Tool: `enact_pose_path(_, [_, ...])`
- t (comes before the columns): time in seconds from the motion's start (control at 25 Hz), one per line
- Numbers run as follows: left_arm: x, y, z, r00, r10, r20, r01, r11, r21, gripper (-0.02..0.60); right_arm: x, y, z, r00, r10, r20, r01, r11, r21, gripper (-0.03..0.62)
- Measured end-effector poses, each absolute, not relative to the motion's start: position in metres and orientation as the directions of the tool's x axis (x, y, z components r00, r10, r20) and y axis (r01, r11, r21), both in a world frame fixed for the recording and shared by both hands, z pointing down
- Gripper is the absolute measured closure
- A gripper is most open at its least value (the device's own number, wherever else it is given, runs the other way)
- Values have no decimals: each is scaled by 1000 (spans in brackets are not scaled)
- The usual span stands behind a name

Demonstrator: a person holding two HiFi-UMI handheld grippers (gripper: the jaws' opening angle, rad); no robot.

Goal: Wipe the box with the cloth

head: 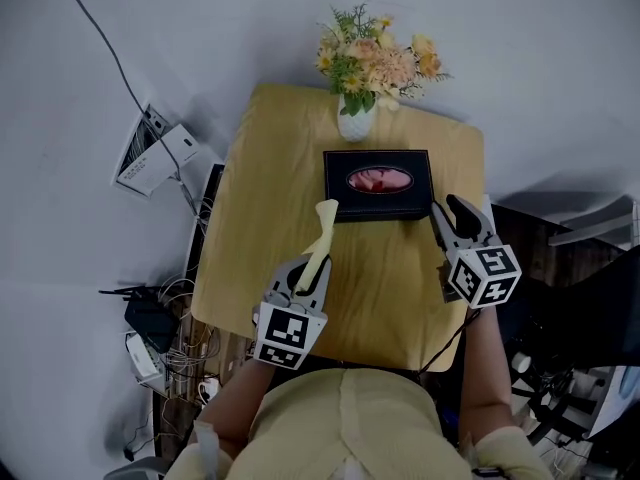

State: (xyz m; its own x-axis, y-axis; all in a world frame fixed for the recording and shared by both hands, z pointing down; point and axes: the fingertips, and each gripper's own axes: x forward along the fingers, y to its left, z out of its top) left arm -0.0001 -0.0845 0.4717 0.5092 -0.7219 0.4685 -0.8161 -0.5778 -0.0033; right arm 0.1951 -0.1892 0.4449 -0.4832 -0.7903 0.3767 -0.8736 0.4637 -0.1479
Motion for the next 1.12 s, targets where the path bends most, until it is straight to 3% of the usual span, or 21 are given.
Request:
enact_pose_path(0.08, [10,-83,473,528,-707,470,-800,-600,-5,557,187,-187,450,-539,-747,389,-837,526,-150,415])
enact_pose_path(0.2, [15,-84,473,541,-696,473,-789,-614,-1,557,180,-187,461,-605,-685,406,-786,595,-168,376])
enact_pose_path(0.36, [15,-84,473,539,-695,476,-789,-614,-2,557,175,-181,468,-676,-598,430,-720,659,-215,375])
enact_pose_path(0.48, [12,-83,475,531,-696,483,-793,-609,-5,557,173,-176,474,-648,-602,466,-737,651,-183,372])
enact_pose_path(0.64, [2,-85,477,509,-712,483,-812,-584,-5,557,154,-154,474,-654,-579,487,-720,675,-164,442])
enact_pose_path(1.12, [-85,-94,464,320,-818,478,-912,-402,-77,557,-12,-56,474,-867,-249,432,-365,907,-210,444])
